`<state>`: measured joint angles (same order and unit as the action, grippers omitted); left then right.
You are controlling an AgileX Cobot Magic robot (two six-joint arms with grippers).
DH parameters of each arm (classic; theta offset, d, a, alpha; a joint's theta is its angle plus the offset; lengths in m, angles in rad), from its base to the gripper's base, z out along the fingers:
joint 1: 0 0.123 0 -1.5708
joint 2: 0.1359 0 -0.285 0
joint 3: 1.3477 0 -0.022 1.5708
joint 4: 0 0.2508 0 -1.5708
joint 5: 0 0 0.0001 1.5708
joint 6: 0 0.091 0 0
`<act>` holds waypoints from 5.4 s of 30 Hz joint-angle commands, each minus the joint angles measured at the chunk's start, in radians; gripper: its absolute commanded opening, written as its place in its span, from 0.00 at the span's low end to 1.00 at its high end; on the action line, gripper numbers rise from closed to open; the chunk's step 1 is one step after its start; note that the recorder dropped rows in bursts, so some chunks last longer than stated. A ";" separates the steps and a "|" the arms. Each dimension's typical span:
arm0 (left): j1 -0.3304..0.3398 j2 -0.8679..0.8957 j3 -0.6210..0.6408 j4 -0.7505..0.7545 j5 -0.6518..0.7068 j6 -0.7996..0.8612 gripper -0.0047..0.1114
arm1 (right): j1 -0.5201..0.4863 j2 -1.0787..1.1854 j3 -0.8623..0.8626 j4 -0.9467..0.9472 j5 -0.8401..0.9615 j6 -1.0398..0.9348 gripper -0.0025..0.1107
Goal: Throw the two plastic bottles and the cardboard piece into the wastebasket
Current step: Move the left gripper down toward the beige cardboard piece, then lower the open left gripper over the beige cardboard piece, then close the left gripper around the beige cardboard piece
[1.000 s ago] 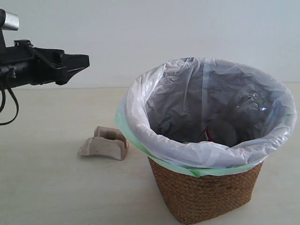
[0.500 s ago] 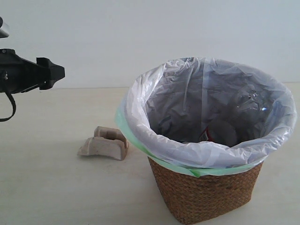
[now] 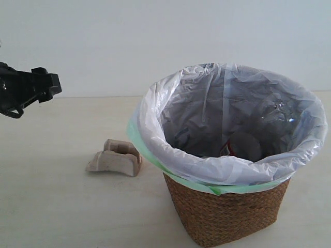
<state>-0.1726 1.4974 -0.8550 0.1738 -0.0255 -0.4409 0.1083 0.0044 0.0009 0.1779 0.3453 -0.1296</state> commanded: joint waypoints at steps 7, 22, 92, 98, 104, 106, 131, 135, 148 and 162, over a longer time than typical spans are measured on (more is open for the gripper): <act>-0.023 -0.008 0.000 -0.264 0.031 0.354 0.65 | -0.006 -0.004 -0.001 -0.007 -0.004 -0.004 0.02; -0.026 -0.008 0.000 -0.264 0.184 0.349 0.65 | -0.006 -0.004 -0.001 -0.007 -0.004 -0.004 0.02; -0.239 0.116 -0.006 -0.140 0.322 1.825 0.65 | -0.006 -0.004 -0.001 -0.007 -0.004 -0.004 0.02; -0.244 0.116 -0.006 -0.291 0.314 1.826 0.65 | -0.006 -0.004 -0.001 -0.007 -0.004 -0.004 0.02; -0.257 0.116 -0.006 -0.372 0.338 1.824 0.65 | -0.006 -0.004 -0.001 -0.007 -0.004 -0.004 0.02; -0.257 0.116 -0.006 -0.489 0.329 1.806 0.65 | -0.006 -0.004 -0.001 -0.007 -0.004 -0.004 0.02; -0.259 0.255 -0.006 -0.515 0.037 2.037 0.53 | -0.006 -0.004 -0.001 -0.007 -0.004 -0.004 0.02; -0.259 0.270 -0.017 -0.513 0.034 2.030 0.38 | -0.006 -0.004 -0.001 -0.007 -0.004 -0.004 0.02; -0.257 0.281 -0.260 -0.526 0.386 1.898 0.39 | -0.006 -0.004 -0.001 -0.007 -0.004 -0.004 0.02; -0.257 0.398 -0.476 -0.260 0.823 1.656 0.30 | -0.006 -0.004 -0.001 -0.007 -0.004 -0.004 0.02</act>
<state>-0.4269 1.8855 -1.3153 -0.1134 0.7722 1.2583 0.1083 0.0044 0.0009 0.1779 0.3453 -0.1296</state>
